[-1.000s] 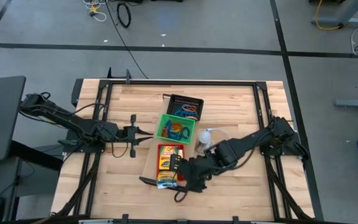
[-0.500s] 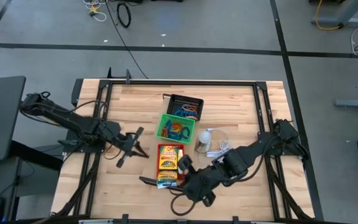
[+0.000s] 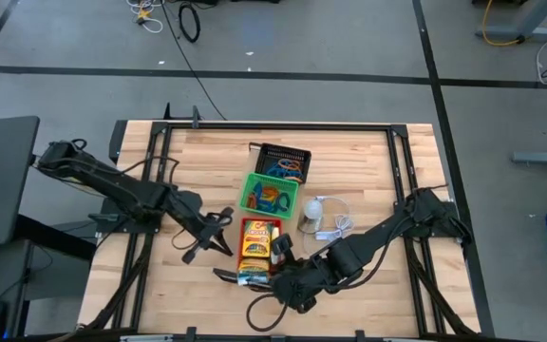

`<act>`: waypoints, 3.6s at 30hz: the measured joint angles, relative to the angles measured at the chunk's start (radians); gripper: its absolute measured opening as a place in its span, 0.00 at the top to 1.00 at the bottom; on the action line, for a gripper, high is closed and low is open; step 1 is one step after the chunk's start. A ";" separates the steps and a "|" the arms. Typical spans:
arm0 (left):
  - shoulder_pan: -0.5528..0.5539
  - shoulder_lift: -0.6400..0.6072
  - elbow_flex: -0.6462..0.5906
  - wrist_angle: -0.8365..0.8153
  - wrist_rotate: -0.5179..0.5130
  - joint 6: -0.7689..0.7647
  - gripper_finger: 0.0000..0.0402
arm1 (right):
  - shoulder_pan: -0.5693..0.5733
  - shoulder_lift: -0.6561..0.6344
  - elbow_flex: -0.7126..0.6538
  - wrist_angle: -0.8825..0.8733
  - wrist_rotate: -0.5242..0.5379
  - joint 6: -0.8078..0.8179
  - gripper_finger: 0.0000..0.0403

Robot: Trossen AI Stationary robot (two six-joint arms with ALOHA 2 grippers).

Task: Pick & Place Office Desk Supplies
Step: Put the red bin on the shelf

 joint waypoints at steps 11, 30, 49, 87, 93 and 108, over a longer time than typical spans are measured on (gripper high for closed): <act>-0.005 0.022 0.029 0.005 0.019 0.000 1.00 | 0.004 0.005 0.000 -0.100 0.004 0.077 1.00; -0.005 0.022 0.057 0.003 0.019 -0.012 0.99 | 0.004 0.004 0.001 -0.321 0.121 0.071 1.00; -0.003 0.014 0.089 -0.019 -0.015 0.045 0.99 | 0.063 -0.041 0.000 -0.312 0.160 0.199 1.00; -0.003 0.011 0.089 -0.008 -0.012 0.059 0.99 | 0.075 -0.052 -0.180 -0.213 0.316 0.577 1.00; -0.003 0.011 0.089 -0.008 -0.011 0.059 0.99 | 0.062 -0.052 -0.180 -0.231 0.362 0.594 1.00; -0.005 0.011 0.088 -0.007 0.000 0.052 0.99 | -0.006 -0.052 -0.180 -0.241 0.478 0.560 1.00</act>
